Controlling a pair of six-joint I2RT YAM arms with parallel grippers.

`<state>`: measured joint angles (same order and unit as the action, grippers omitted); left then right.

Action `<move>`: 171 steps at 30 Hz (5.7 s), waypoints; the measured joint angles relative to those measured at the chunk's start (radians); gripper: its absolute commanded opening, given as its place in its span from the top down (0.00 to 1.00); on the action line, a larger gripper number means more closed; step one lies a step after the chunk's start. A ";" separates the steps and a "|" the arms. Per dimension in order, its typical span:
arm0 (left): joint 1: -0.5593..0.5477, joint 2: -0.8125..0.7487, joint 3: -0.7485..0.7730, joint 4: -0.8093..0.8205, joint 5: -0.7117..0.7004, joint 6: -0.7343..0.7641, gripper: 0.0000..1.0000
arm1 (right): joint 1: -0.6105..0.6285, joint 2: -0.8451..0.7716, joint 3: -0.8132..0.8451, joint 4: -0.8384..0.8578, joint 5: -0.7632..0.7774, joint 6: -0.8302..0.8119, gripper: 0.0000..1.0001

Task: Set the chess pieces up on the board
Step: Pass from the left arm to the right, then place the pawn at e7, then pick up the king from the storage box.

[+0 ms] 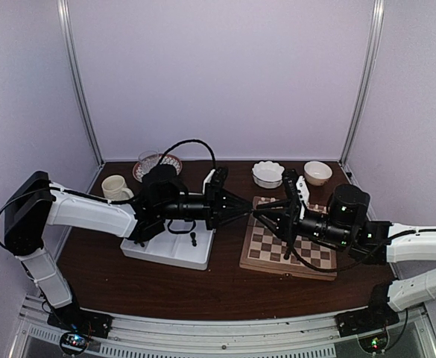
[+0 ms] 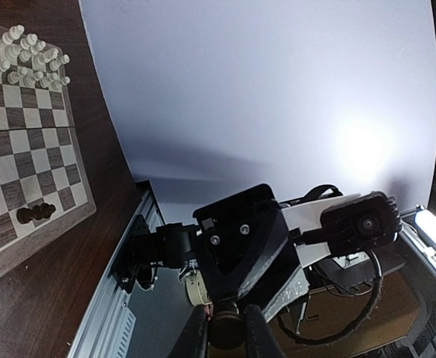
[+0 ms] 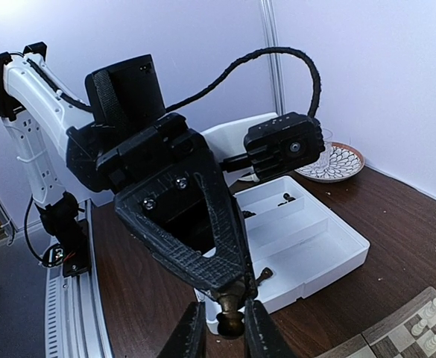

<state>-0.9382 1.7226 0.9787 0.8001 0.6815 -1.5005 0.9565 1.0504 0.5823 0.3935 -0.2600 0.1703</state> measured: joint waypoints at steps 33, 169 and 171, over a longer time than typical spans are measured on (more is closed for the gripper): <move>0.118 -0.399 0.103 -1.092 -0.489 0.878 0.36 | -0.046 0.180 0.652 -1.043 0.226 0.021 1.00; 0.068 -0.341 -0.116 -1.063 -1.017 1.225 0.40 | -0.185 0.440 0.729 -1.085 0.298 -0.080 0.67; 0.067 -0.296 -0.084 -1.072 -1.007 1.222 0.40 | -0.182 0.407 0.656 -0.977 0.296 -0.068 0.67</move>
<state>-0.8715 1.4261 0.8944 -0.2722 -0.3252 -0.2783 0.7746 1.4578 1.2381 -0.5831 0.0364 0.1024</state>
